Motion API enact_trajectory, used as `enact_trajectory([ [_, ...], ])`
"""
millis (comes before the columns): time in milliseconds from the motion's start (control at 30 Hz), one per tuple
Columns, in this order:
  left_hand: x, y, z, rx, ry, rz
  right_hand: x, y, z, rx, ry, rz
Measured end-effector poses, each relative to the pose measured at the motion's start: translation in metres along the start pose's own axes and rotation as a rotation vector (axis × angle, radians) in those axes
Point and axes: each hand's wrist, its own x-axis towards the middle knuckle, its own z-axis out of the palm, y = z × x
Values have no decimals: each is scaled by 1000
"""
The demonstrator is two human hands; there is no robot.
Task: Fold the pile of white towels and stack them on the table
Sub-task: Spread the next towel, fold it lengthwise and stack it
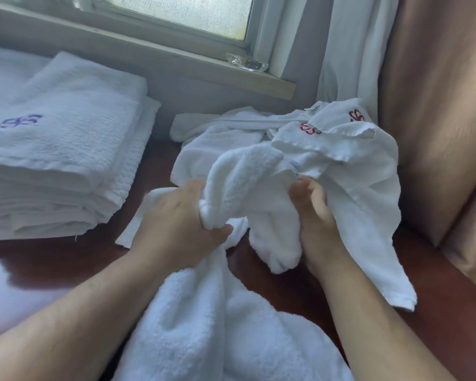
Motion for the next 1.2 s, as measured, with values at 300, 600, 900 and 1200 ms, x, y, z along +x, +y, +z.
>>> enact_trajectory([
  [300, 8, -11, 1, -221, -2, -15, -7, 8, 6, 46, -322, 81],
  [600, -24, 6, -22, 102, -93, -114, -25, -3, 21, -163, -257, 108],
  [900, -96, 4, -99, 501, -542, -310, -84, -27, 34, -539, -248, 173],
  [1200, -120, 13, -159, 235, -276, -224, -114, -88, 23, -512, -153, 60],
])
